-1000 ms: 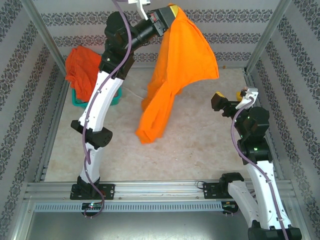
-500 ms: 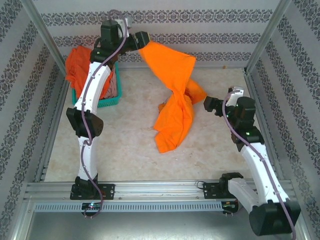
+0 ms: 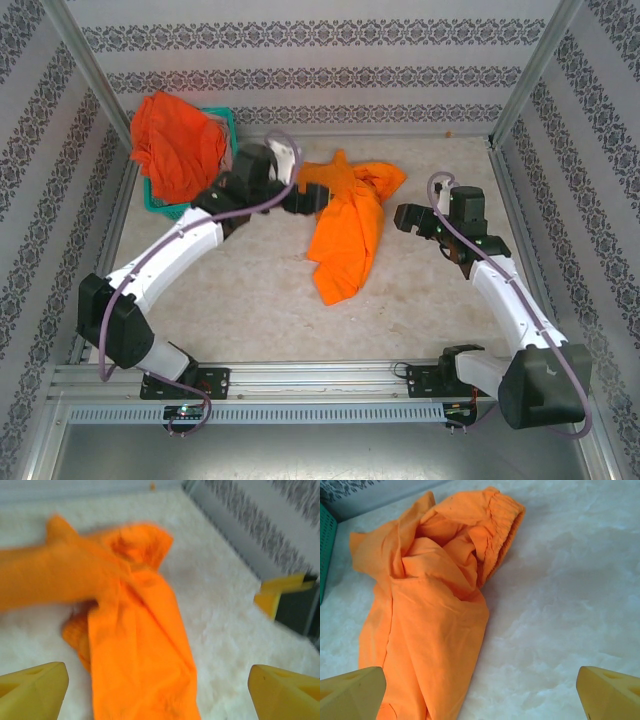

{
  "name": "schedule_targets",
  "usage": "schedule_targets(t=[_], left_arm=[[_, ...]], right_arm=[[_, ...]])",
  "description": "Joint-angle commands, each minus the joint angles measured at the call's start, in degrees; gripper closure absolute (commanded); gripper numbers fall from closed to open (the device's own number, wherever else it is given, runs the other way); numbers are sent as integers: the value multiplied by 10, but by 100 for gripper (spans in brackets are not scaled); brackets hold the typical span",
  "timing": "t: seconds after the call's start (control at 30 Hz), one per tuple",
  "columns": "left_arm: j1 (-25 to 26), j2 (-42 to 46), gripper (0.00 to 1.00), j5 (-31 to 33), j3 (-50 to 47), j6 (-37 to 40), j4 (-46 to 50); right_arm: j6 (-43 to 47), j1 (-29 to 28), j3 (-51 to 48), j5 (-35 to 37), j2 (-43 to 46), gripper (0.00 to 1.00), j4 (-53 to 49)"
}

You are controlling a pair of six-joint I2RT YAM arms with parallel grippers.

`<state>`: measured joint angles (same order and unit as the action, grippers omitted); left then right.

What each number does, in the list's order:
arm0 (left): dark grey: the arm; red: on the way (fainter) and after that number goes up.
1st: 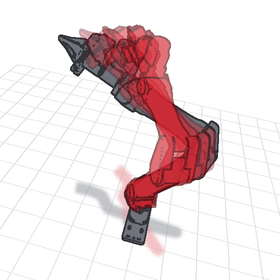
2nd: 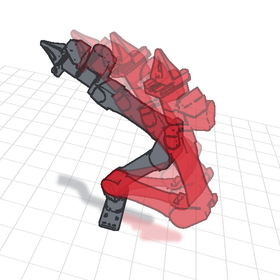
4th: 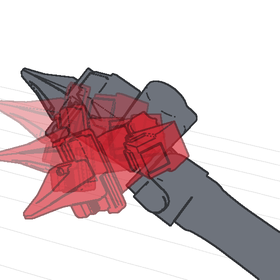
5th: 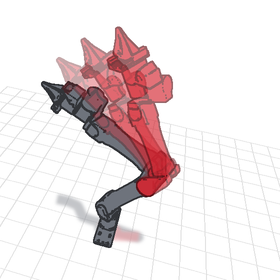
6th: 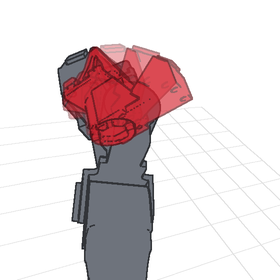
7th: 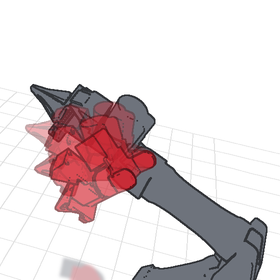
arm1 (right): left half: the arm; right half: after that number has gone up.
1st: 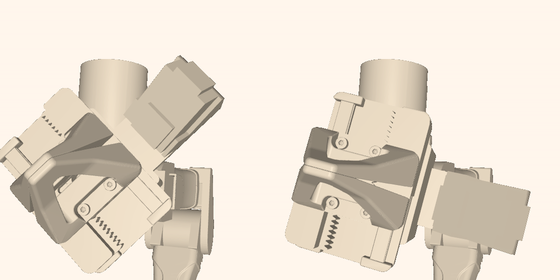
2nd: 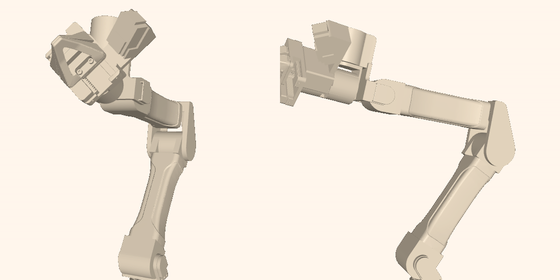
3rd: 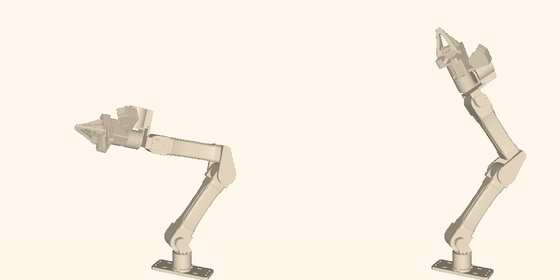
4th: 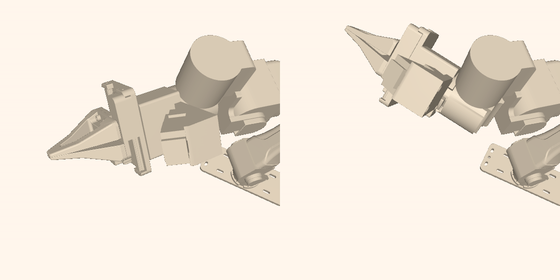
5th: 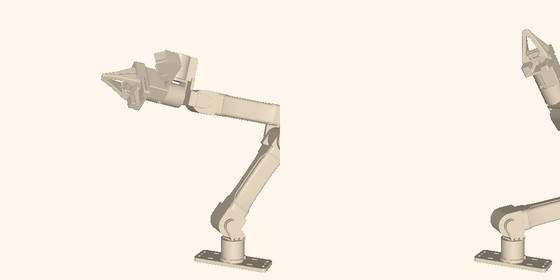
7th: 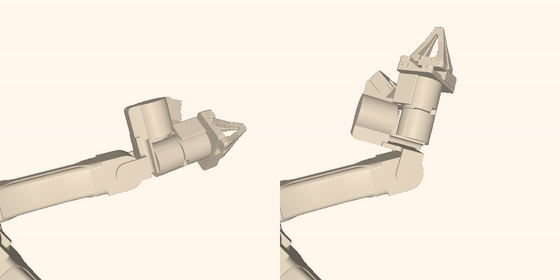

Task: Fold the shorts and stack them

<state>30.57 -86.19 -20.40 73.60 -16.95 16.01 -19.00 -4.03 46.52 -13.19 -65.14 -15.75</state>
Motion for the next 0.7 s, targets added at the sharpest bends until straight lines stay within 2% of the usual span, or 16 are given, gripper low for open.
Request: schedule_targets(t=[0.0,0.17,0.3,0.4,0.43,0.47,0.5,0.6,0.67], left_arm=[[30,-33,8,25,-73,-28,-67],[42,-92,10,41,-133,-55,-140],[43,-156,11,48,-124,-58,-180],[45,-204,20,48,-98,-61,-174],[46,-215,25,45,-94,-65,-177],[47,-223,35,45,-92,-70,-181],[48,-227,51,43,-90,-74,-186],[47,-208,86,47,-77,-70,-181],[43,-175,100,75,-64,-58,-158]], right_arm=[[-12,-10,13,-21,-12,2,-11],[-17,-13,5,-28,-7,2,-9],[-19,-14,0,-28,3,2,-9],[-18,-15,-3,-24,6,2,-12],[-19,-15,-4,-24,6,2,-12],[-19,-15,-5,-23,7,2,-12],[-19,-15,-7,-22,8,2,-12],[-16,-15,-9,-16,10,2,-13],[-13,-14,-9,-12,14,2,-14]])
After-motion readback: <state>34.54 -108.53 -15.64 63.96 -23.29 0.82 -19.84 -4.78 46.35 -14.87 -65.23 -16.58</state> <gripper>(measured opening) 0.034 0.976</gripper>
